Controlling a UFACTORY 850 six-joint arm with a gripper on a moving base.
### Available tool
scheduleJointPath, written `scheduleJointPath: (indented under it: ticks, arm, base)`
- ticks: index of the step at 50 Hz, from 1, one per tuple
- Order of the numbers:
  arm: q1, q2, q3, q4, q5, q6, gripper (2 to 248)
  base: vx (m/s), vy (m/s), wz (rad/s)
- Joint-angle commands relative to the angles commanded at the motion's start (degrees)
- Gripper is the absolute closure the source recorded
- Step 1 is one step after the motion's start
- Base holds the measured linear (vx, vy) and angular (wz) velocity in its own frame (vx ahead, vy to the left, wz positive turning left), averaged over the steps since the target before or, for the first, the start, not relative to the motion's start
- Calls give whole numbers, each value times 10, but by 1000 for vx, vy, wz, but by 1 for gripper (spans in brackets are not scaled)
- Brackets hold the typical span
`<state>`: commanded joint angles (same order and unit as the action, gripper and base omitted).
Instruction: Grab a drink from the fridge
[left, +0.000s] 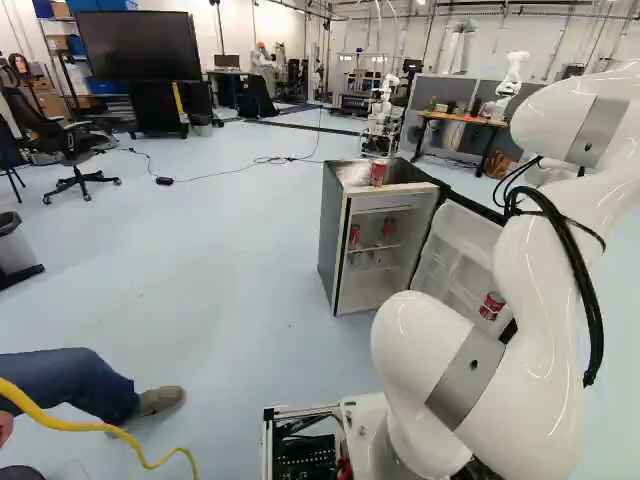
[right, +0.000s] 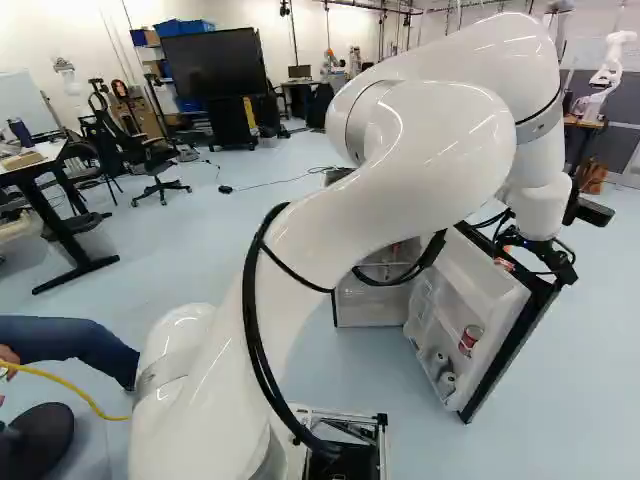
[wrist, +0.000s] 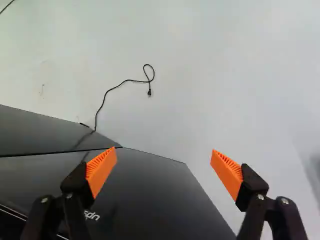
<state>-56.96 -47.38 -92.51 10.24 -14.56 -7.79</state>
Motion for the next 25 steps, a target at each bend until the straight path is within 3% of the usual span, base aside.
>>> scheduleJointPath:
  ticks: [25]
  arm:
    - [0,0,0,0,-45,0,3]
  base:
    - [0,0,0]
